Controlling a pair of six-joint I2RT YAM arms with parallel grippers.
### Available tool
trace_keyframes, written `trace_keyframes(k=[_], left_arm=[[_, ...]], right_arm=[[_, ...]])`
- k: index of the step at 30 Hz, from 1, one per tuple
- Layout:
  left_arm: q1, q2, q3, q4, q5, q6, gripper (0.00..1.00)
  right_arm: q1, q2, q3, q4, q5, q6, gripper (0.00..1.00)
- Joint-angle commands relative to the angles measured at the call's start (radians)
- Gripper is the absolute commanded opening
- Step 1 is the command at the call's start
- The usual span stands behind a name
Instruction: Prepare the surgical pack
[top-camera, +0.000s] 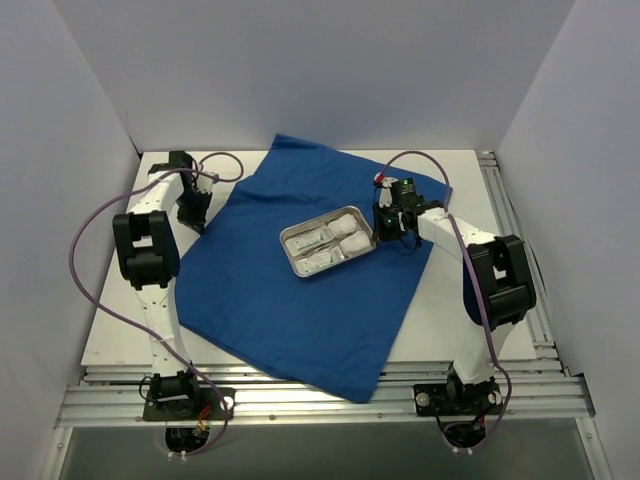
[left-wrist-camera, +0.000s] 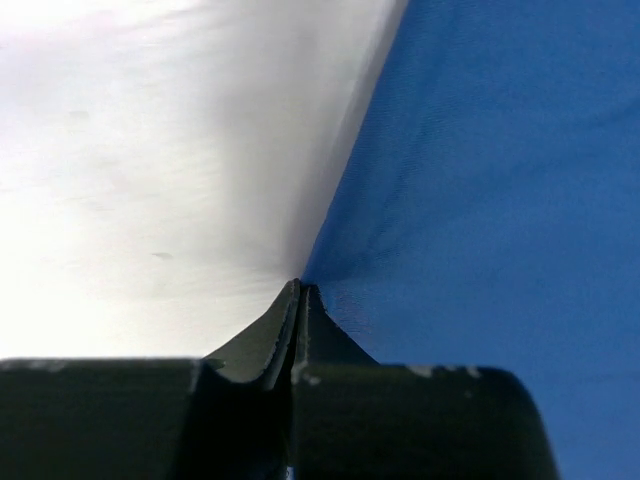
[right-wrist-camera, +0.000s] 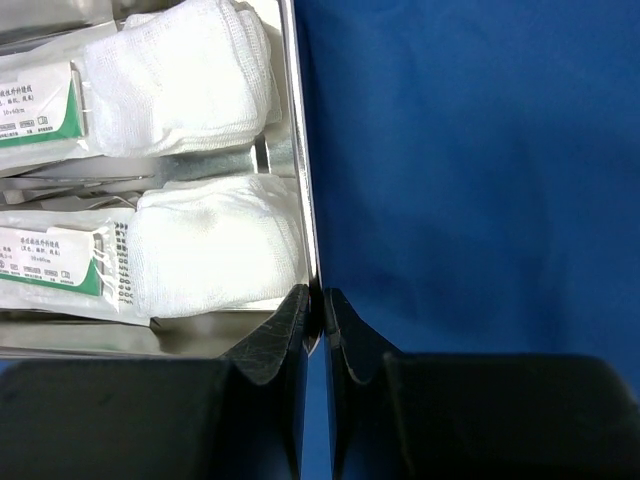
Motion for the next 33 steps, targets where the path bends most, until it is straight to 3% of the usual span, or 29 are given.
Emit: trace_keyframes(k=[1, 14, 25, 33], left_arm=[[0.033, 0.026, 0.084, 0.029, -0.171, 0.066, 0.02], [0.031, 0.017, 0.096, 0.025, -0.057, 0.074, 0.02], [0.031, 0.001, 0.067, 0.028, -0.040, 0.074, 0.02], [0.030, -0.012, 0.066, 0.018, -0.019, 0.074, 0.02]], right_arm=[[0.038, -0.017, 0.006, 0.008, -0.009, 0.021, 0.00], [0.157, -0.017, -0.060, 0.171, -0.012, 0.159, 0.00], [0.220, -0.090, -0.137, 0.133, 0.011, 0.196, 0.00], [0.220, -0.187, -0.273, 0.116, 0.061, 0.360, 0.00]])
